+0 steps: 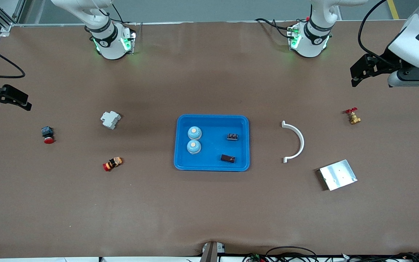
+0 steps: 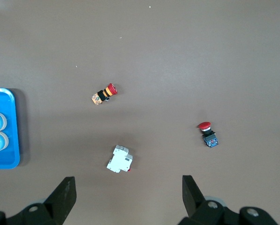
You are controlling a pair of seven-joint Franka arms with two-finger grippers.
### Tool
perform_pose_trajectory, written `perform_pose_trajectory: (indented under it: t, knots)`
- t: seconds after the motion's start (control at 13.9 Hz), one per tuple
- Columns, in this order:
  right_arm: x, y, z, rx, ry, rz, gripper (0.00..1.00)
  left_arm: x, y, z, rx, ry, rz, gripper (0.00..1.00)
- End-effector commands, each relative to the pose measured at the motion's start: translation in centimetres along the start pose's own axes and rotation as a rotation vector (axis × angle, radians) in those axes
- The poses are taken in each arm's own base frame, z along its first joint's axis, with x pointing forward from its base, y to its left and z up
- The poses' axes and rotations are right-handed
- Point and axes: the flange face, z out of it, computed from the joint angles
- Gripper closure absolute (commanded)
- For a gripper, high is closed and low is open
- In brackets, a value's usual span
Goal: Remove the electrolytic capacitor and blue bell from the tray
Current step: 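Reach both grippers toward the blue tray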
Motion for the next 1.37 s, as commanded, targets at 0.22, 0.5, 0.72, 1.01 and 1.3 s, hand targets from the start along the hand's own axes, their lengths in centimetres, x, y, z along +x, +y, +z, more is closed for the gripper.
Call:
perform_pose_trajectory:
  t: [0.22,0.5,0.72,1.01,1.3]
  knots:
    - [-0.2,-0.4,-0.1,-0.002,-0.001,0.005,0.0,-0.2,0.1,-0.3,-0.011,0.002,0.019,0.0]
    - [-0.2,-0.5,-0.1,-0.002,-0.001,0.003,0.0,-0.2,0.4,-0.4,-0.015,0.005,0.014,0.0]
    - [-0.2,-0.5,-0.1,-0.002,0.004,0.003,0.0,0.0,0.8,-0.1,-0.032,-0.001,0.02,0.0]
    - [-0.2,-0.5,-0.1,-0.002,-0.001,0.003,0.0,-0.4,3.9,0.4,-0.033,-0.013,0.047,0.0]
    - [-0.2,-0.3,-0.1,-0.002,0.001,0.005,0.0,-0.5,8.3,3.5,-0.021,-0.079,-0.117,0.0]
